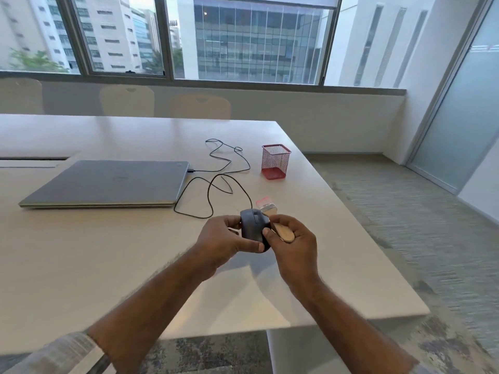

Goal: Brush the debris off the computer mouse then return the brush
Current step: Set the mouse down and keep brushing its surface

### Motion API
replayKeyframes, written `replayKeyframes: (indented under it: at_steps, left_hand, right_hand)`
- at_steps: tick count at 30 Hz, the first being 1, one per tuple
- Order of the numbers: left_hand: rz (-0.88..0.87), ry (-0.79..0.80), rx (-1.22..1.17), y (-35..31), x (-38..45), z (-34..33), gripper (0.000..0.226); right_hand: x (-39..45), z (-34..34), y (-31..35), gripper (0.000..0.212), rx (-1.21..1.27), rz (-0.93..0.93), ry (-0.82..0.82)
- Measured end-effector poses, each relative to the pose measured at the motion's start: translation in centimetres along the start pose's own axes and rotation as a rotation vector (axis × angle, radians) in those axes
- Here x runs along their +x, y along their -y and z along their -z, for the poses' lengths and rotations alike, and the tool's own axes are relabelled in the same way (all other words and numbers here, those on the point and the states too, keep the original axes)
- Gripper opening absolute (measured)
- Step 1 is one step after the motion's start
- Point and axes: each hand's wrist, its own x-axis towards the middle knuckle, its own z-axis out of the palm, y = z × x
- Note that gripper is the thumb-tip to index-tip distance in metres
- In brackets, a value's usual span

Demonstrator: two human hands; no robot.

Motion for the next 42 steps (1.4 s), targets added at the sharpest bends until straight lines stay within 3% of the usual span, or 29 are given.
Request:
replayKeyframes:
  at_steps: [6, 29, 35, 39, 42]
  left_hand:
    - [0.031, 0.002, 0.047, -0.2, 3.0, -0.2, 0.035]
    - [0.127, -0.022, 0.32, 1.3, 6.3, -0.1, 0.039]
    - [-0.015, -0.094, 0.424, 2.2, 5.8, 0.2, 0.049]
    - [-0.139, -0.243, 0.582, 3.2, 5.7, 0.4, 0.087]
    - [-0.217, -0.324, 0.602, 4.0, 5.6, 0.9, 0.074]
  right_hand:
    - [3.6, -0.4, -1.6, 0.026, -0.01, -0.062, 0.005]
    - [4.7, -1.2, -3.2, 0.026, -0.112, -0.154, 0.046]
    - [4.7, -1.1, -3.2, 0.021, -0.084, -0.142, 0.026]
    - [4.8, -0.9, -3.3, 0.014, -0.089, -0.123, -0.003]
    - [5.1, -0.8, -3.4, 0.017, -0.103, -0.133, -0.028]
